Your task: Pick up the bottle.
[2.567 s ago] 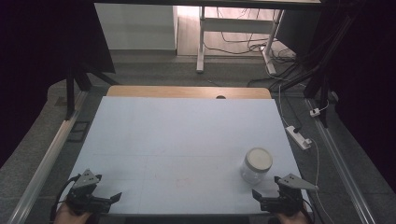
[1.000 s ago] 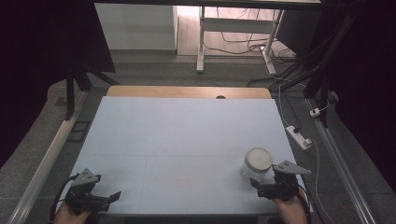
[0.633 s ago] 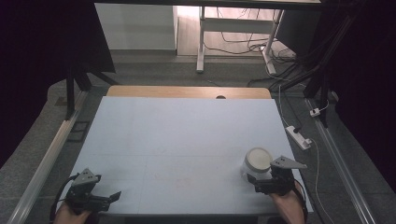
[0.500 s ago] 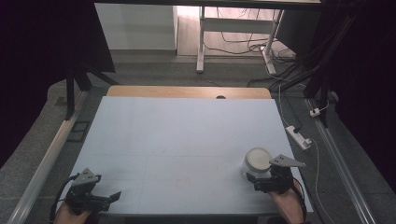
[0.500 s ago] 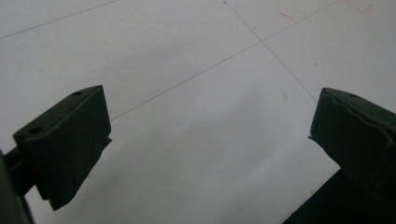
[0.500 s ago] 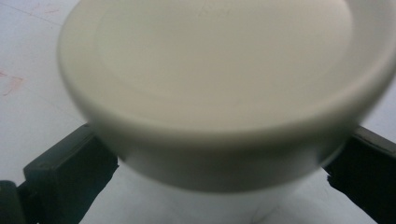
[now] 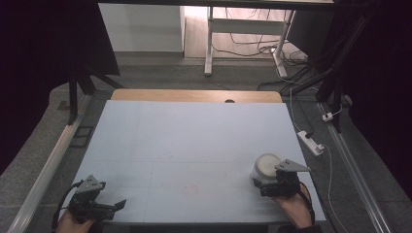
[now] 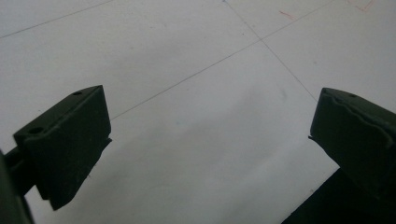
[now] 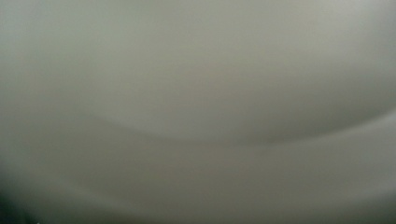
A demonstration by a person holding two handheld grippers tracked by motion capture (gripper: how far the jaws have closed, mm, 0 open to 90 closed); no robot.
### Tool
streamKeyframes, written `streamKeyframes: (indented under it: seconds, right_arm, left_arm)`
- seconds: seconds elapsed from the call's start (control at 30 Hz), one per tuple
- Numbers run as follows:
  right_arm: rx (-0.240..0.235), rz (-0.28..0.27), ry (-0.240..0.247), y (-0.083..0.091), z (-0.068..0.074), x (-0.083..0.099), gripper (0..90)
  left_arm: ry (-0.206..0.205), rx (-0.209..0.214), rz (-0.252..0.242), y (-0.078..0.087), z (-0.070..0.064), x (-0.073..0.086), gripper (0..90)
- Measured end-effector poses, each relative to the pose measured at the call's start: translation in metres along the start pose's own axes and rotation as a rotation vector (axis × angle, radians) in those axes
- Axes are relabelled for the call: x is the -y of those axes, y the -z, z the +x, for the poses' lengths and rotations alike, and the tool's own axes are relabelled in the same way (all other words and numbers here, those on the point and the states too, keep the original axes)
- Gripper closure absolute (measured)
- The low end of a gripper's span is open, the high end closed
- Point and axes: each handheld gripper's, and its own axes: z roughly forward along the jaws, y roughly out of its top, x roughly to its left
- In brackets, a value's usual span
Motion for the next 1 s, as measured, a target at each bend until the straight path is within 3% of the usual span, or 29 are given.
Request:
streamKeyframes:
  seconds: [0.4, 1.0]
  right_arm:
    - [-0.004, -0.02, 0.015, -0.0003, 0.0009, -0.0018, 5.1]
    - [0.012, 0.004, 0.051, 0.0017, 0.0031, -0.0062, 6.4]
  left_arm:
    - [-0.001, -0.002, 0.002, -0.0002, -0.0002, -0.0001, 0.0]
    - [-0.002, -0.001, 0.003, -0.0002, -0.0001, -0.0001, 0.0]
